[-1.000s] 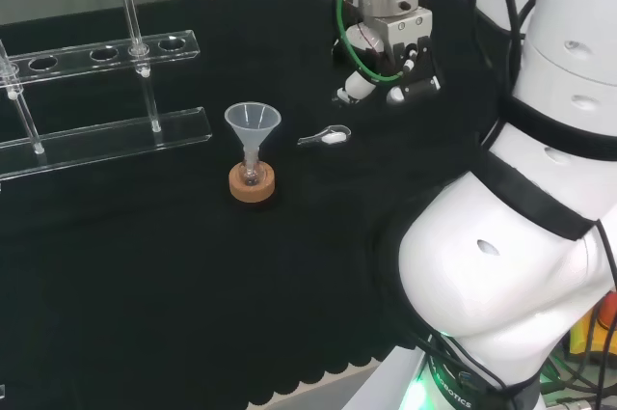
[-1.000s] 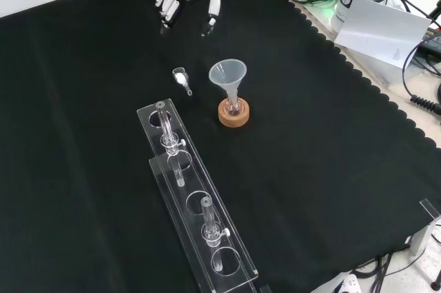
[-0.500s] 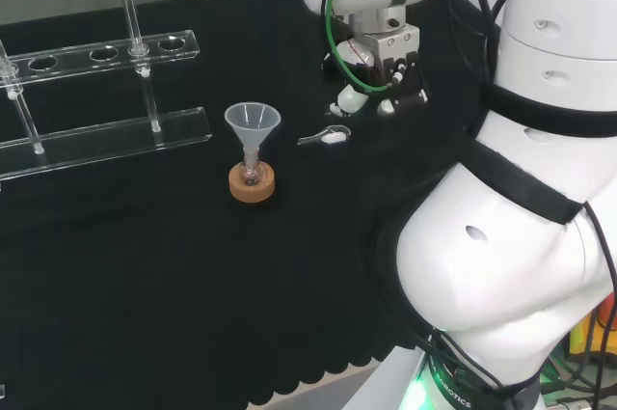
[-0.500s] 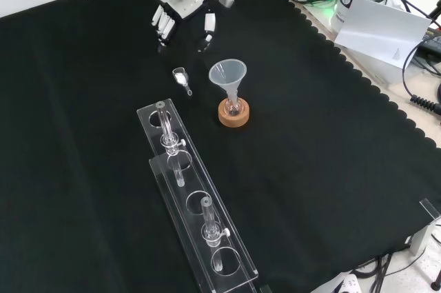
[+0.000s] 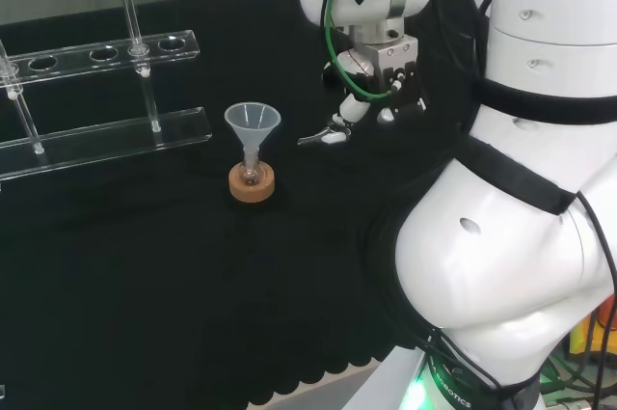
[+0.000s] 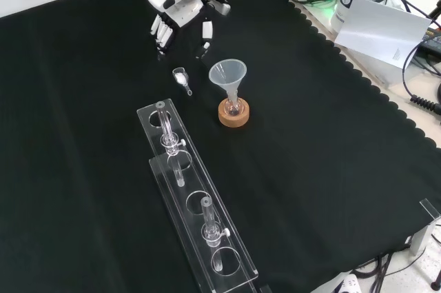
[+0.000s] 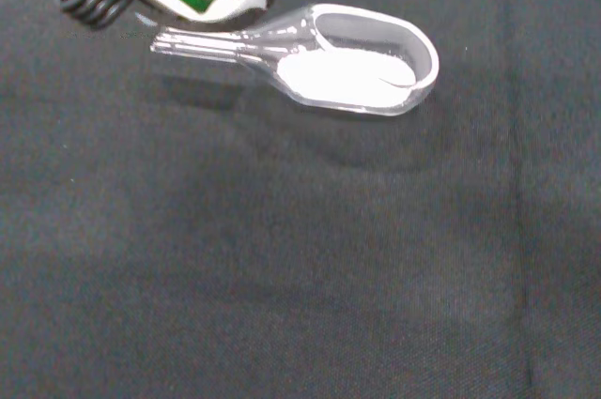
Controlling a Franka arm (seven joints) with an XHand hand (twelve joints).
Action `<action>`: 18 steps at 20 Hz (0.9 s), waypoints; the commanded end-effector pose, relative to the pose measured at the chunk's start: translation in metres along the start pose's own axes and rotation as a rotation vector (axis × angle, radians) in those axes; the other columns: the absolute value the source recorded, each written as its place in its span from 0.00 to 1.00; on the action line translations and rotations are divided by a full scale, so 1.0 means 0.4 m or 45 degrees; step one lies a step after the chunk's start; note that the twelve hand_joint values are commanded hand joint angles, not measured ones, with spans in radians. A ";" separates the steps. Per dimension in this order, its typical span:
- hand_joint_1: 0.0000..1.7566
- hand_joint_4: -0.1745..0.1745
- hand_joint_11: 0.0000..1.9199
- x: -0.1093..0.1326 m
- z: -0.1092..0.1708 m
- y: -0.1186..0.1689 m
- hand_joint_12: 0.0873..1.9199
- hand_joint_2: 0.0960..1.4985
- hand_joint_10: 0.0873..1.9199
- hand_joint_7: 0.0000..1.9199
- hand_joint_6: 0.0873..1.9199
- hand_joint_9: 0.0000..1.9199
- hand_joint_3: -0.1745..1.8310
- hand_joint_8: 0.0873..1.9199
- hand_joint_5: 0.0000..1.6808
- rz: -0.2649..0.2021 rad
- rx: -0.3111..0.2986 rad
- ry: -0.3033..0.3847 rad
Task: Pick up the weighing funnel.
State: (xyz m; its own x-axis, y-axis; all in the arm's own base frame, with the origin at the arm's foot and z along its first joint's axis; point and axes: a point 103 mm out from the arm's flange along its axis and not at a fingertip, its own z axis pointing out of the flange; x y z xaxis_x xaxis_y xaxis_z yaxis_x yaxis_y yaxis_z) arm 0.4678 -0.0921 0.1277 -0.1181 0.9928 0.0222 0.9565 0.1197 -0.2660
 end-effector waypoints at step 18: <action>0.52 0.32 0.30 -0.021 0.107 0.029 0.61 0.38 0.22 0.29 0.24 0.42 0.39 0.35 0.27 0.004 0.085 0.019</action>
State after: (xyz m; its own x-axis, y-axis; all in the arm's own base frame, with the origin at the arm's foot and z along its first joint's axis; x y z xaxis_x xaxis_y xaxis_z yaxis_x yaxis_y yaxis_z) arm 0.4692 -0.0986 0.0874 -0.1136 0.9931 0.0287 0.9385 0.1167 -0.3249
